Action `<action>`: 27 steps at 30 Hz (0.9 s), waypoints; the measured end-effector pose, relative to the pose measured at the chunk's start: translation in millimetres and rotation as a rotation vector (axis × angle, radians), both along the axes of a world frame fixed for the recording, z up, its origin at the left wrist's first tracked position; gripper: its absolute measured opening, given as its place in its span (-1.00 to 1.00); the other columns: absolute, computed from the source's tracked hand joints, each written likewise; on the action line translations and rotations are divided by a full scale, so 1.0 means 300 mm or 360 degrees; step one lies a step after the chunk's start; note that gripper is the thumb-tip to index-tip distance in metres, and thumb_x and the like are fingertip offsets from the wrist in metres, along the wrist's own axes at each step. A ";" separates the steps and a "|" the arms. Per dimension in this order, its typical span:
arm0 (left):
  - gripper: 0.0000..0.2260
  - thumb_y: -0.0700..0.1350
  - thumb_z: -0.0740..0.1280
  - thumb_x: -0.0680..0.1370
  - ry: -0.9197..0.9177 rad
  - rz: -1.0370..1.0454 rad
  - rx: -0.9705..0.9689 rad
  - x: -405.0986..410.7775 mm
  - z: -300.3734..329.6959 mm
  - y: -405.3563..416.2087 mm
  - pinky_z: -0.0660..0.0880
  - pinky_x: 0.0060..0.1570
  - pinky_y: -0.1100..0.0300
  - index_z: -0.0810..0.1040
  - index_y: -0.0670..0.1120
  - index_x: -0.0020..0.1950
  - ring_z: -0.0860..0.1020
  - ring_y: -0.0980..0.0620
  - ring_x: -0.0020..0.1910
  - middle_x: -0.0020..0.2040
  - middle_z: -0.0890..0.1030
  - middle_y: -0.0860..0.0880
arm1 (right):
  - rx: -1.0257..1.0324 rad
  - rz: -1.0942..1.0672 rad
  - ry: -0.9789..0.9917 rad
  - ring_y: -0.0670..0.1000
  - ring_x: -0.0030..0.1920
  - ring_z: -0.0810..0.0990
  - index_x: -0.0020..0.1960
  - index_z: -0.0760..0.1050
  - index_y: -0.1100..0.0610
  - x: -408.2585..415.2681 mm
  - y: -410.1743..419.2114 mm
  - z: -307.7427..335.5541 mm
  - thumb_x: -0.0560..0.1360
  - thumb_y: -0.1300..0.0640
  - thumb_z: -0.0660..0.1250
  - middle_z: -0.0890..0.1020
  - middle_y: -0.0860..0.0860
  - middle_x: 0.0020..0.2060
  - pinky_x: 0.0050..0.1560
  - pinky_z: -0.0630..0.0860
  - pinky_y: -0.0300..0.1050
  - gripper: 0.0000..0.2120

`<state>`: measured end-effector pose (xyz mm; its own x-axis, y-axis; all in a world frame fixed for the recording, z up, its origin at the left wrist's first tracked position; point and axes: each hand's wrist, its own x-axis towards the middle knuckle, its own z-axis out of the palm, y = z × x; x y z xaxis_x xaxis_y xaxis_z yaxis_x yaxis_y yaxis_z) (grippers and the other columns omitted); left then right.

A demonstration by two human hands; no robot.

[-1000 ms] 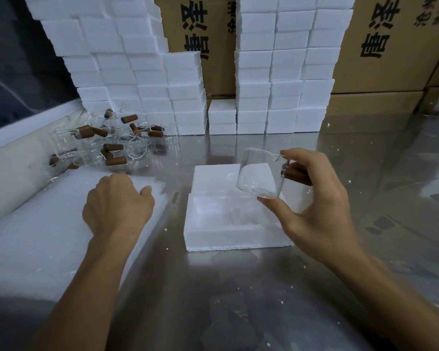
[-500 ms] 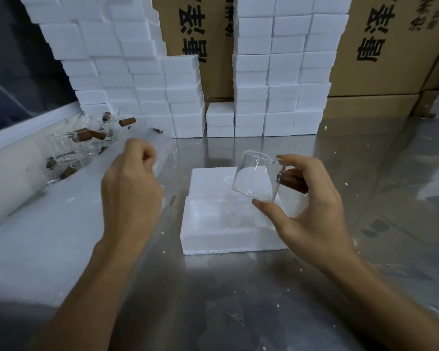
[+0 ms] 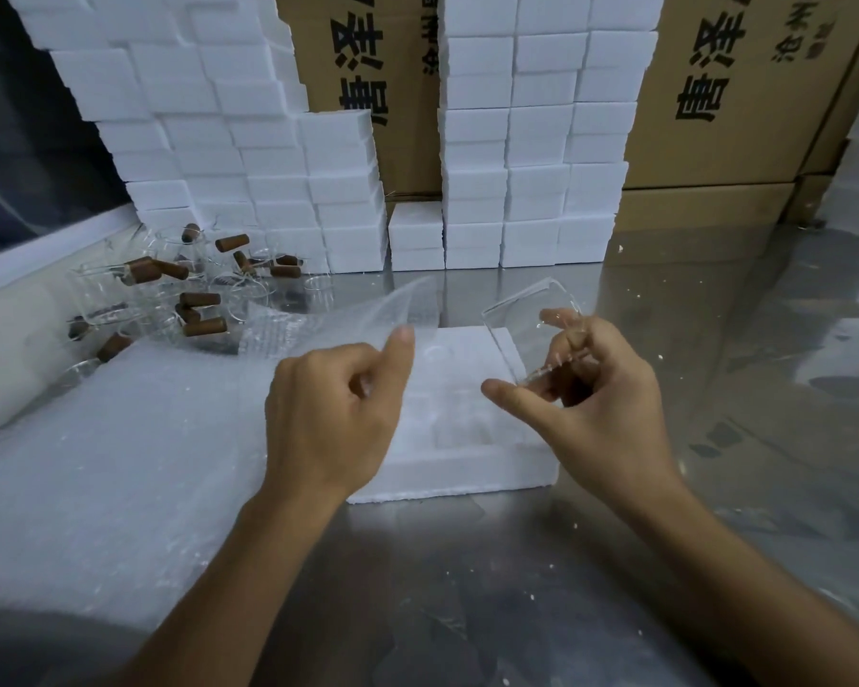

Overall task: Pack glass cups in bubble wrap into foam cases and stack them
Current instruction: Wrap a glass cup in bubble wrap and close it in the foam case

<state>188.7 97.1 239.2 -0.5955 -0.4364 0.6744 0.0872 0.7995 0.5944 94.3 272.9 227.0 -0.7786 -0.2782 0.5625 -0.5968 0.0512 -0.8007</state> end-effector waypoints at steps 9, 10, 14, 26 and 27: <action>-0.78 -0.24 0.42 0.53 -0.0171 0.0172 0.0602 -0.020 -0.001 -0.043 0.60 -0.48 0.13 0.51 0.06 -0.19 0.66 -0.02 -0.36 -0.10 0.59 0.02 | -0.0143 0.0089 -0.0167 0.15 -0.42 0.49 -0.26 0.53 0.13 0.003 -0.010 0.008 0.29 -0.08 0.48 0.60 0.10 0.05 -0.34 0.48 -0.04 -0.71; -0.76 -0.25 0.38 0.56 -0.0165 0.0159 0.0629 -0.020 0.001 -0.042 0.58 -0.48 0.21 0.55 0.10 -0.15 0.66 0.00 -0.37 -0.08 0.58 0.05 | -0.0191 0.0114 -0.0222 0.18 -0.42 0.50 -0.23 0.54 0.16 0.004 -0.011 0.008 0.31 -0.07 0.46 0.62 0.13 0.01 -0.36 0.47 0.00 -0.71; -0.71 -0.23 0.33 0.59 -0.0125 0.0113 0.0609 -0.011 0.011 -0.042 0.57 -0.44 0.30 0.64 0.18 -0.08 0.65 0.09 -0.41 -0.11 0.64 0.15 | -0.0319 0.0228 -0.0431 -0.01 -0.43 0.56 -0.07 0.55 0.28 0.009 -0.003 0.021 0.35 -0.13 0.41 0.65 0.13 -0.30 -0.38 0.49 -0.18 -0.55; -0.65 -0.25 0.56 0.38 -0.0088 0.0255 0.0121 0.024 0.058 -0.025 0.47 -0.26 0.34 0.67 0.06 0.09 0.54 0.22 -0.31 -0.14 0.55 0.30 | -0.0778 0.1168 -0.1153 0.09 0.20 0.64 -0.20 0.68 0.02 0.054 -0.010 0.151 0.47 -0.08 0.35 0.65 0.11 0.20 0.17 0.59 -0.10 -0.78; -0.66 -0.26 0.54 0.41 -0.0030 0.0270 0.0025 0.023 0.059 -0.014 0.47 -0.21 0.36 0.67 0.03 0.12 0.54 0.20 -0.31 -0.06 0.57 0.28 | -0.0798 0.1276 -0.1217 0.12 0.23 0.62 -0.24 0.69 0.02 0.065 -0.019 0.172 0.48 -0.08 0.33 0.63 0.14 0.23 0.19 0.58 -0.08 -0.74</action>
<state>195.7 92.9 257.0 -0.5248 -0.5424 0.6561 -0.0596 0.7922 0.6073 113.7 267.1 278.5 -0.6632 -0.7163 0.2170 0.3178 -0.5319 -0.7849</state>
